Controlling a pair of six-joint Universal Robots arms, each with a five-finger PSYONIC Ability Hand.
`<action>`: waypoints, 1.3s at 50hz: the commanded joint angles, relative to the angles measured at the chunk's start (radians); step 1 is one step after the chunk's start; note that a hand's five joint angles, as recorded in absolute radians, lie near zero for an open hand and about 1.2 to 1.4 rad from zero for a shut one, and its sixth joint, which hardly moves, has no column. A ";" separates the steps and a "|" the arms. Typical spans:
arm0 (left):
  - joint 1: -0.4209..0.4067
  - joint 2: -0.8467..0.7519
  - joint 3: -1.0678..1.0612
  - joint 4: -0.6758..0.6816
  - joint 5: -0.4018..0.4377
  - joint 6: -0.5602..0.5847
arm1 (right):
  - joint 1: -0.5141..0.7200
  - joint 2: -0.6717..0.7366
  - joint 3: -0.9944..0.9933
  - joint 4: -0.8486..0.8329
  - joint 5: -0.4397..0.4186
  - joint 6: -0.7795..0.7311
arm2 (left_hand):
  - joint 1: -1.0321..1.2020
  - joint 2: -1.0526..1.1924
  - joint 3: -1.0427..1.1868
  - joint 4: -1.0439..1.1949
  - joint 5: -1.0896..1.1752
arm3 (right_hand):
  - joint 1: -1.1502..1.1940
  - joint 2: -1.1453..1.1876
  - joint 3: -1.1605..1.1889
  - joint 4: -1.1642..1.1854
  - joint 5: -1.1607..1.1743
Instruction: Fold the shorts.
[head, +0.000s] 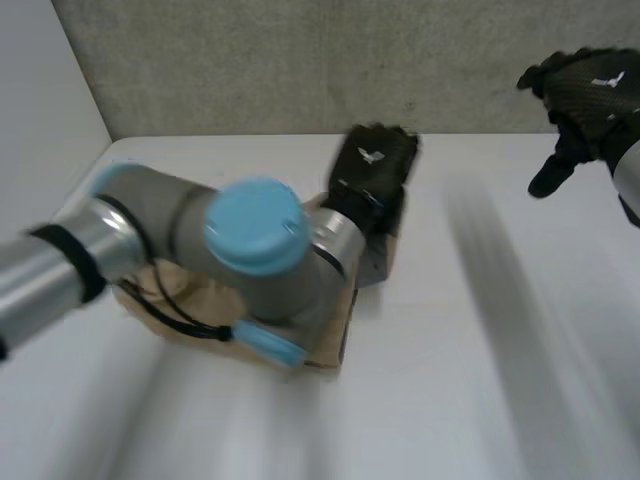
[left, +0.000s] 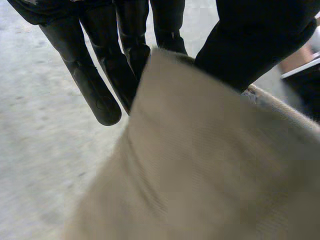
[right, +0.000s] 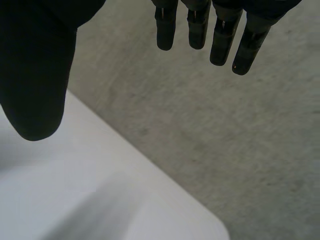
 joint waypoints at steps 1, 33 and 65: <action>-0.093 -0.102 0.016 0.036 0.004 0.002 | -0.050 -0.019 -0.009 -0.022 0.027 0.002 | -0.738 -0.791 -0.785 -0.788 -0.746 | -0.030 -0.046 -0.039 -0.060 -0.068; 0.272 0.537 -0.464 -0.295 0.281 -0.236 | -0.038 0.098 -0.044 0.027 0.016 0.277 | -0.836 -0.889 -0.883 -0.886 -0.844 | -0.030 -0.046 -0.039 -0.060 -0.068; 0.477 0.326 -0.317 -0.253 0.286 0.193 | 0.160 0.311 -0.069 0.137 0.020 0.528 | -0.850 -0.903 -0.897 -0.900 -0.858 | -0.030 -0.046 -0.039 -0.060 -0.068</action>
